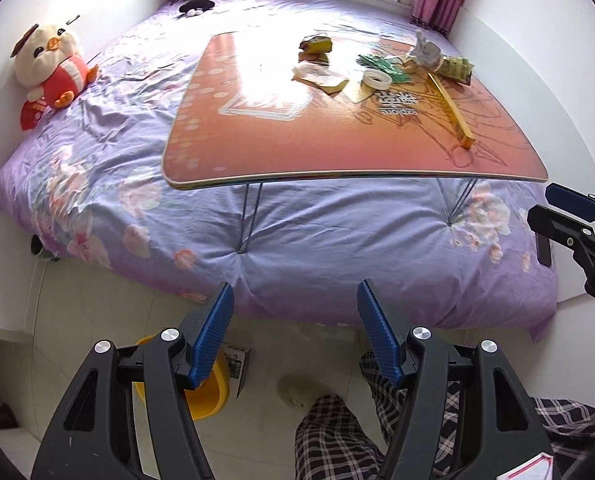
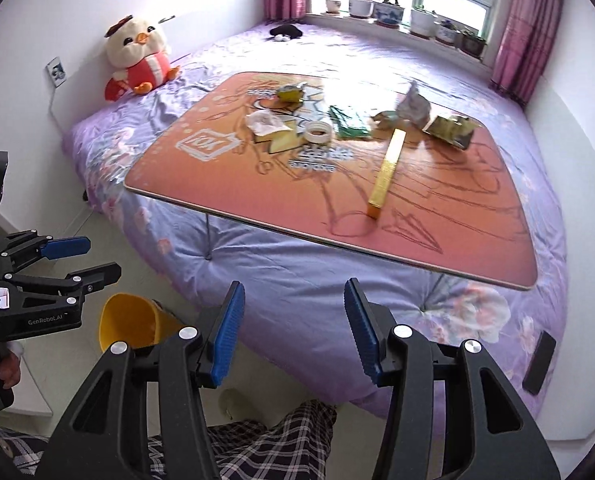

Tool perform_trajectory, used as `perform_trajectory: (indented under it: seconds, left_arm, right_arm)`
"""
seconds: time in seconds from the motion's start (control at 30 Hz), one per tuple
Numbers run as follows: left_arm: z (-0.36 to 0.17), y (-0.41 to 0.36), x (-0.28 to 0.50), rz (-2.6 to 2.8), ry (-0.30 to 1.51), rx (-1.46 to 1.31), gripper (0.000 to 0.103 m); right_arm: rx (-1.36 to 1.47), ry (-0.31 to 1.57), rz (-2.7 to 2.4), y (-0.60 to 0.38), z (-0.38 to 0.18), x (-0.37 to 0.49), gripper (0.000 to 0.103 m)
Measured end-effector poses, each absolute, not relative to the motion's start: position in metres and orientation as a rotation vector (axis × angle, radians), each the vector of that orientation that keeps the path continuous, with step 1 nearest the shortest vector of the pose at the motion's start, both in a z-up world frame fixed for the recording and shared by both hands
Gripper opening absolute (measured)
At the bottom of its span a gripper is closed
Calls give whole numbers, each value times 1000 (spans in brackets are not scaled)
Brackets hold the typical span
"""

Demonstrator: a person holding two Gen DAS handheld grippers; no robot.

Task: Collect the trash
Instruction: 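Move both open tools back toward the table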

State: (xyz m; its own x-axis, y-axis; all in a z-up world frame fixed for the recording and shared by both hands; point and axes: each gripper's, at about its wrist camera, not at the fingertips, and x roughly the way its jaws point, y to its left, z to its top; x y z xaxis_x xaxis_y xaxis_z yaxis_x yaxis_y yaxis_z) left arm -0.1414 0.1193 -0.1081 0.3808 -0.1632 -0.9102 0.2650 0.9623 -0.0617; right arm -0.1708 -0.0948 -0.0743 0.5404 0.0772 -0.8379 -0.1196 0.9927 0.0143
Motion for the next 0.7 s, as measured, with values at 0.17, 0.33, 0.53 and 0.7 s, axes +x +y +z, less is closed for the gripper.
perform_trajectory:
  seconds: [0.17, 0.33, 0.53, 0.7]
  left_arm:
    - [-110, 98, -131, -306, 1162, 114, 64]
    - [-105, 82, -107, -282, 1144, 115, 68]
    - [-103, 63, -63, -229, 1114, 100, 76]
    - [-109, 53, -17, -175, 1099, 70, 79]
  right_arm:
    - [-13, 999, 43, -129, -74, -175, 54]
    - [10, 968, 9, -159, -73, -161, 63]
    - [33, 940, -20, -197, -73, -118, 71]
    - [44, 921, -34, -225, -77, -75, 77]
